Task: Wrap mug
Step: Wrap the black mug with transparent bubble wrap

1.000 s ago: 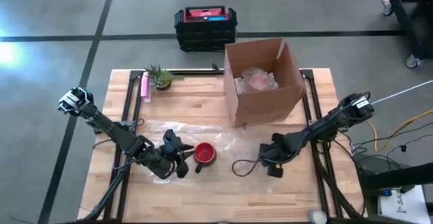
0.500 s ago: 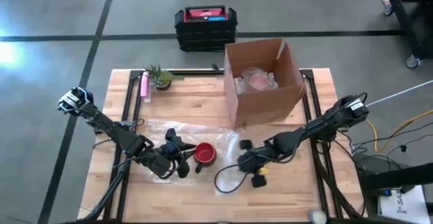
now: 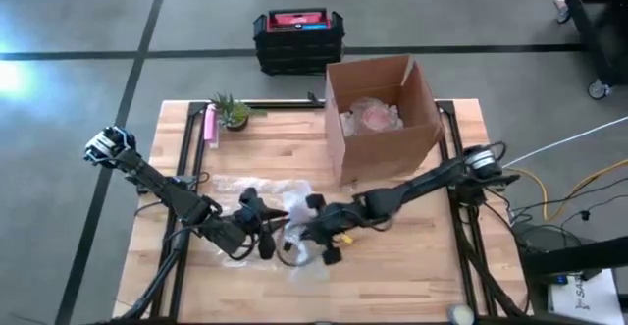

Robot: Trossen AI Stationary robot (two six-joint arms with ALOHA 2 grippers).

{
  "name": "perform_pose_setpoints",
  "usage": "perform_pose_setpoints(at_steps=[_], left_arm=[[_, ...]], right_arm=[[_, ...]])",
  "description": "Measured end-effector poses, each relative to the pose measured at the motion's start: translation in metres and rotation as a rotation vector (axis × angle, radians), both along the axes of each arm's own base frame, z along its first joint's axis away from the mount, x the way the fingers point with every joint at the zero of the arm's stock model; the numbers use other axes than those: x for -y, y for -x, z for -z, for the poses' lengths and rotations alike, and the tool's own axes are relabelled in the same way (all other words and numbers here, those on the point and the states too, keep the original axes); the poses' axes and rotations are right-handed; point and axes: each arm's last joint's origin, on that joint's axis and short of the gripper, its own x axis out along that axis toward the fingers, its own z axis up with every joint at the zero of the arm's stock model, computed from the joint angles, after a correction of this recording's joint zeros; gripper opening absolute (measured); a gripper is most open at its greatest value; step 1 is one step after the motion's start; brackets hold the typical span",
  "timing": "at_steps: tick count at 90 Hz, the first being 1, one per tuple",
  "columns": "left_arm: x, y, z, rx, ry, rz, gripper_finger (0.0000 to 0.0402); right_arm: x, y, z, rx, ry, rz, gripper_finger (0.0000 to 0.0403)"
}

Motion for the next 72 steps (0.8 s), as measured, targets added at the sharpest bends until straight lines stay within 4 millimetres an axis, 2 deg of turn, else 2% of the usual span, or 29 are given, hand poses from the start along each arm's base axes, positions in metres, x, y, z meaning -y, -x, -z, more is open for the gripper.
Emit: perform_pose_setpoints(at_steps=[9, 23, 42, 56, 63, 72], left_arm=[[0.001, 0.0, 0.0, -0.011, -0.004, 0.039, 0.0075], [0.002, -0.003, 0.005, -0.032, -0.005, 0.047, 0.0075], [0.003, -0.015, 0.026, -0.106, -0.021, 0.045, 0.0075], [-0.007, -0.028, 0.038, -0.153, 0.033, 0.053, 0.0075], [-0.012, -0.032, 0.04, -0.168, 0.057, 0.053, 0.0075], [-0.017, -0.035, 0.043, -0.188, 0.07, 0.051, 0.0075]], right_arm=[[0.003, -0.015, -0.006, 0.02, -0.022, 0.028, 0.0], [0.012, -0.023, -0.023, -0.015, 0.029, 0.062, 0.0], [0.015, -0.021, -0.026, -0.099, 0.056, 0.068, 0.0], [0.017, -0.015, -0.023, -0.189, 0.076, 0.063, 0.0], [0.017, -0.011, -0.032, -0.226, 0.098, 0.049, 0.0], [0.017, -0.005, -0.054, -0.245, 0.121, 0.026, 0.0]])
